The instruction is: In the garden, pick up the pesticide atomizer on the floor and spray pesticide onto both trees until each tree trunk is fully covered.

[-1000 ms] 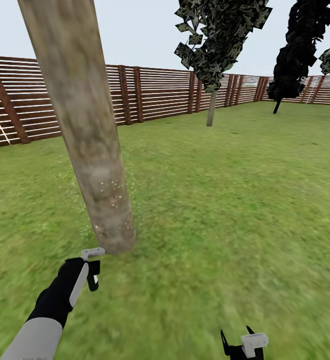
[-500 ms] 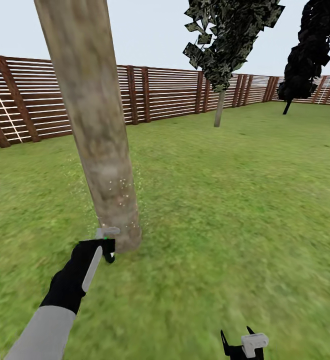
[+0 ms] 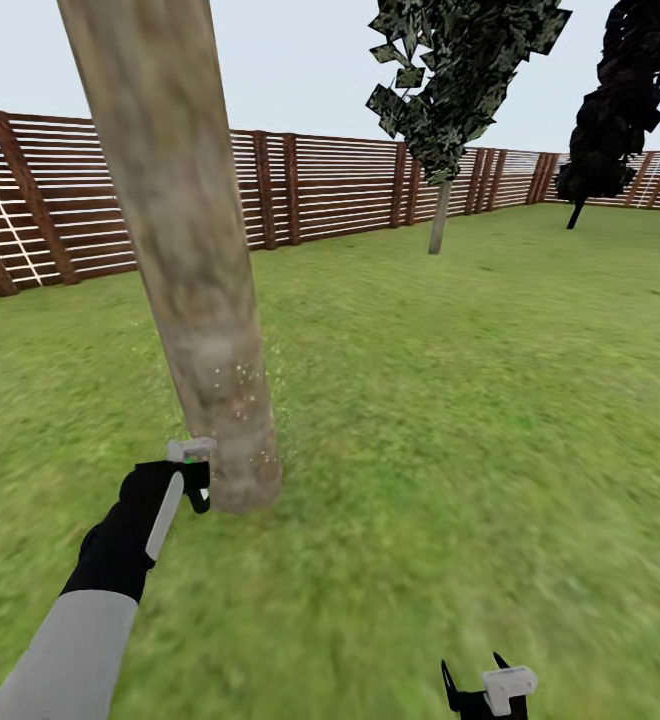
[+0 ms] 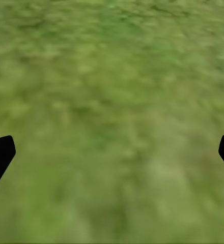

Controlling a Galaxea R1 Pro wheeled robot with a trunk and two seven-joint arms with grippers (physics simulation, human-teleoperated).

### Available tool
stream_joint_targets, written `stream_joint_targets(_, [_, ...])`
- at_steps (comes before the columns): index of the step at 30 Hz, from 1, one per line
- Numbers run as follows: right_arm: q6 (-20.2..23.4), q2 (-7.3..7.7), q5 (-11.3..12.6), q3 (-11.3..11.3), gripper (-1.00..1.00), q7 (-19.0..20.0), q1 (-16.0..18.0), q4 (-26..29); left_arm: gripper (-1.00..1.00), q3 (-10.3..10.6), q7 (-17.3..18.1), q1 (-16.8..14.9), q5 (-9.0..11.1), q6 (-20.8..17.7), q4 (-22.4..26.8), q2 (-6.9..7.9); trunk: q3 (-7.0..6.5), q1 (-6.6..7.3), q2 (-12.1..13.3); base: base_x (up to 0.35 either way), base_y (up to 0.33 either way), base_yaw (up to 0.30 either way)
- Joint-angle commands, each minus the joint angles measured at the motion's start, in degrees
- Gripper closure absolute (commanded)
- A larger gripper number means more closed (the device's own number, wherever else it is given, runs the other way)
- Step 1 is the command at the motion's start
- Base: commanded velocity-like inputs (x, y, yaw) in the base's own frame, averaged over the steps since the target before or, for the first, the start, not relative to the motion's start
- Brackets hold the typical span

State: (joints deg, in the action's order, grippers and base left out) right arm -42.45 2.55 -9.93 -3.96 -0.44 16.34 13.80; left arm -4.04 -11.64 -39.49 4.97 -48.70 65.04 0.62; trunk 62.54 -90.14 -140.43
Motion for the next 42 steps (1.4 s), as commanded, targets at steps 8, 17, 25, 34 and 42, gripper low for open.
stream_joint_targets(8, [0.00, 0.00, 0.00, 0.00, -1.00, 0.00, 0.00, 0.00, 1.00, 1.24, 0.04, 0.10, -0.03, -0.45, 0.00, 0.14, 0.00, 0.00, 0.00, 0.097, 0.000, 0.000])
stream_joint_targets(17, [0.00, 0.00, 0.00, 0.00, -1.00, 0.00, 0.00, 0.00, 1.00, -0.60, 0.36, 0.06, 0.37, -6.39, 6.29, 0.52, 0.00, 0.00, 0.00, 0.000, 0.000, 0.000])
stream_joint_targets(25, [0.00, 0.00, 0.00, 0.00, -1.00, 0.00, 0.00, 0.00, 1.00, 4.64, 0.03, -0.04, 0.31, -6.94, 8.76, -0.02, 0.00, 0.00, 0.00, -0.074, 0.000, 0.000])
stream_joint_targets(34, [0.00, 0.00, 0.00, 0.00, -1.00, 0.00, 0.00, 0.00, 1.00, 3.44, 0.64, -1.81, 0.67, -9.17, 12.89, 0.89, 0.00, 0.00, 0.00, -0.002, 0.000, 0.000])
stream_joint_targets(42, [0.00, 0.00, 0.00, 0.00, -1.00, 0.00, -0.01, 0.00, 1.00, 5.18, 1.51, -2.66, 4.68, -9.91, 13.10, 3.35, 0.00, 0.00, 0.00, 0.000, 0.000, 0.000])
